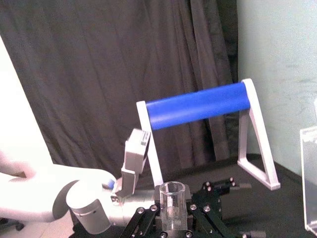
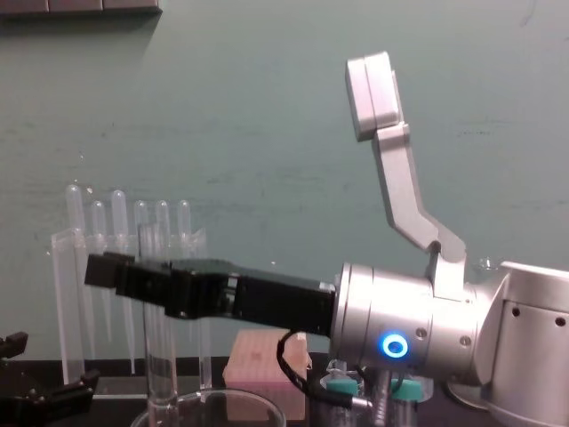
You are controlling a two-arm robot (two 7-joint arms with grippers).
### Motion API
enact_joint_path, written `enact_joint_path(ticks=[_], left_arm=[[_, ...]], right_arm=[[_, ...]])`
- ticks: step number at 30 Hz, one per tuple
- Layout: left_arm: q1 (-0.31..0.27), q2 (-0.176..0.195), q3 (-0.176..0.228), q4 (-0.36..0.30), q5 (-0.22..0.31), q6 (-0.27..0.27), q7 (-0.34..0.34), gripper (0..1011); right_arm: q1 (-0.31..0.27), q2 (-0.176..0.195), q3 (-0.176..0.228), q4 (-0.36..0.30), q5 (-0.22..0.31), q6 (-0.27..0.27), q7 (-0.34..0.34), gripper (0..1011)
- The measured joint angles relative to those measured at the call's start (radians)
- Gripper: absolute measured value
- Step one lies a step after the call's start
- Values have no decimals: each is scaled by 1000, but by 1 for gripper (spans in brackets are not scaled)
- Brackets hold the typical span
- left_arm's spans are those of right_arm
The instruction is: Hold the test tube with one hand and immerse one end into the beaker, then return it to the test tube rack.
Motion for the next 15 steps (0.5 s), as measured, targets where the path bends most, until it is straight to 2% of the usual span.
enact_joint_path(ticks=[15], left_arm=[[0,0,0,0,0,0,0,1000]], right_arm=[[-36,28,-8,-41,-18,47,-52,194]])
